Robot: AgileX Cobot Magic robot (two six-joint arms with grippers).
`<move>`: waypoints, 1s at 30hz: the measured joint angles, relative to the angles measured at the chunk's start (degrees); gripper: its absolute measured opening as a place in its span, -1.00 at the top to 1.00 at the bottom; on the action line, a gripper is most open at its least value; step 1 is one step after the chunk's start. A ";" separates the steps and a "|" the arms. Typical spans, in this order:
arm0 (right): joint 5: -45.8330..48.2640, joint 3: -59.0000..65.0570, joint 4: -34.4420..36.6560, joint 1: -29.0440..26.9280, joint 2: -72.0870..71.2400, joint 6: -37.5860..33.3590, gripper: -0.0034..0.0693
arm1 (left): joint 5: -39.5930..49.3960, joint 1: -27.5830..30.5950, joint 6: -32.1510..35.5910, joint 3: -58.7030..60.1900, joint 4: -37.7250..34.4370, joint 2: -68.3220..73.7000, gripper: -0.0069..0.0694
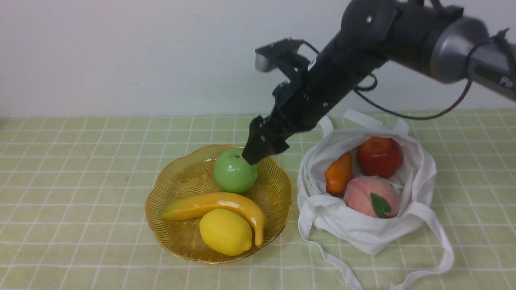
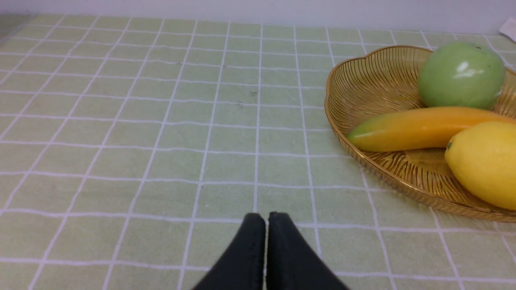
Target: Take the fruit out of the bag on the green coffee tablecloth and place them on the plate.
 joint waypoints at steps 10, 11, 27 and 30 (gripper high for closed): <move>1.73 -4.16 -16.98 0.00 -10.86 23.06 -0.04 | 0.00 0.00 0.00 0.00 0.00 0.00 0.84; 1.86 -2.28 -17.58 0.00 -14.18 23.69 0.16 | 0.00 0.00 0.00 0.00 0.00 0.00 0.84; 2.57 38.75 -20.04 0.00 -56.80 24.22 0.94 | 0.00 0.00 0.00 0.00 0.00 0.00 0.84; -2.58 52.32 -20.06 0.00 -66.76 24.22 0.94 | 0.00 0.00 0.00 0.00 0.00 0.00 0.84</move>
